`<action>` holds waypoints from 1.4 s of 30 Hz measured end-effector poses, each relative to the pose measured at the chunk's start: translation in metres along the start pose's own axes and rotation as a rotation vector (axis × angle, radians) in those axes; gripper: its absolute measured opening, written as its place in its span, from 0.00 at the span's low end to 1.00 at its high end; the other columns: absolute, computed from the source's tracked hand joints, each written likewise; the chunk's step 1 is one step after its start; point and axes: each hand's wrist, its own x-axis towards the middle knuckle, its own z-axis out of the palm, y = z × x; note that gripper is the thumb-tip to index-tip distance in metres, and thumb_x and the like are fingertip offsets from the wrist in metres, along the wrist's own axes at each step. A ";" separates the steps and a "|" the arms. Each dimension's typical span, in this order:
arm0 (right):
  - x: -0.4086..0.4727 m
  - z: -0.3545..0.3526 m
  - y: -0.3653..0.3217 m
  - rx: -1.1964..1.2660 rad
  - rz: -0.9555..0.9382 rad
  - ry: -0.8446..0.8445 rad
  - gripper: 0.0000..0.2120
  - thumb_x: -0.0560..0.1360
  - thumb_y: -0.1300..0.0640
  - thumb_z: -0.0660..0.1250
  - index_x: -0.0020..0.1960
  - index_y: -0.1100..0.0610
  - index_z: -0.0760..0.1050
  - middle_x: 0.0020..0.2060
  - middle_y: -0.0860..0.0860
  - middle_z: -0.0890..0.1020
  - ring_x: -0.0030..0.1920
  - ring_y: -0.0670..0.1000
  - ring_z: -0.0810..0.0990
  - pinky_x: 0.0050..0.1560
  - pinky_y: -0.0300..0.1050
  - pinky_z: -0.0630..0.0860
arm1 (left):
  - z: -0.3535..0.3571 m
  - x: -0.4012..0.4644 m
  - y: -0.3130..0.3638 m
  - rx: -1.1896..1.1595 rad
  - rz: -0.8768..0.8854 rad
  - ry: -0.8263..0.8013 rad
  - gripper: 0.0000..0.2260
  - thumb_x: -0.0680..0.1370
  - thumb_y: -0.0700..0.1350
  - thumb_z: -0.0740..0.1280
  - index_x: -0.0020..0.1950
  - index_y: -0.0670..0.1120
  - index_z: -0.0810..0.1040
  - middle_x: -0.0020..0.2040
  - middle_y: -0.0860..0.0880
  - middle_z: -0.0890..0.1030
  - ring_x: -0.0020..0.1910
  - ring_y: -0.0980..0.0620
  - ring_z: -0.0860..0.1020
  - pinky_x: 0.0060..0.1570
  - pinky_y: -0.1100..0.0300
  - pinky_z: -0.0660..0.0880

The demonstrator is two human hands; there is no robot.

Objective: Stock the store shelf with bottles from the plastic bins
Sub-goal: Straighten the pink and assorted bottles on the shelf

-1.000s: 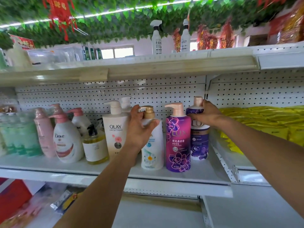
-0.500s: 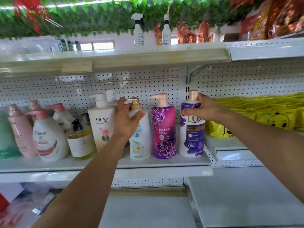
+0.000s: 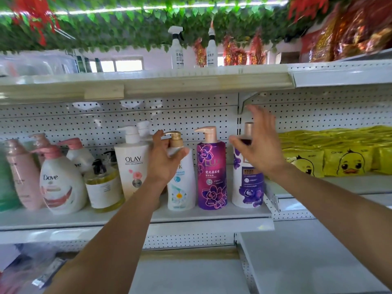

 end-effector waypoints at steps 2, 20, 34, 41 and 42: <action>0.001 0.009 -0.021 -0.032 -0.138 -0.120 0.39 0.72 0.46 0.72 0.75 0.58 0.57 0.69 0.56 0.67 0.69 0.52 0.62 0.63 0.47 0.67 | -0.001 0.000 -0.001 0.009 0.000 -0.009 0.37 0.72 0.47 0.75 0.74 0.48 0.56 0.65 0.43 0.75 0.57 0.53 0.75 0.37 0.73 0.71; 0.010 0.057 -0.050 -0.008 0.299 -0.453 0.31 0.71 0.42 0.71 0.61 0.63 0.65 0.52 0.59 0.78 0.52 0.60 0.79 0.51 0.56 0.78 | -0.009 0.006 0.000 0.094 0.047 -0.116 0.39 0.74 0.44 0.73 0.76 0.44 0.52 0.57 0.56 0.78 0.62 0.52 0.73 0.59 0.53 0.74; 0.017 0.051 -0.053 0.019 0.259 -0.546 0.31 0.73 0.44 0.70 0.70 0.54 0.65 0.56 0.56 0.73 0.50 0.56 0.79 0.50 0.53 0.80 | -0.017 0.010 0.003 0.194 -0.003 -0.184 0.38 0.74 0.44 0.73 0.77 0.43 0.53 0.63 0.58 0.76 0.62 0.55 0.74 0.58 0.65 0.67; 0.013 0.050 -0.055 0.061 0.287 -0.525 0.30 0.72 0.46 0.70 0.69 0.55 0.65 0.53 0.56 0.76 0.51 0.57 0.80 0.52 0.54 0.79 | -0.022 0.007 0.010 0.256 0.025 -0.196 0.35 0.75 0.47 0.72 0.76 0.42 0.59 0.60 0.73 0.65 0.65 0.53 0.72 0.57 0.64 0.66; 0.012 0.051 -0.055 0.061 0.298 -0.516 0.30 0.72 0.46 0.71 0.68 0.57 0.65 0.53 0.56 0.77 0.51 0.57 0.80 0.52 0.54 0.79 | -0.023 0.008 0.009 0.273 0.033 -0.197 0.34 0.75 0.48 0.72 0.76 0.41 0.61 0.57 0.75 0.61 0.66 0.54 0.71 0.57 0.65 0.65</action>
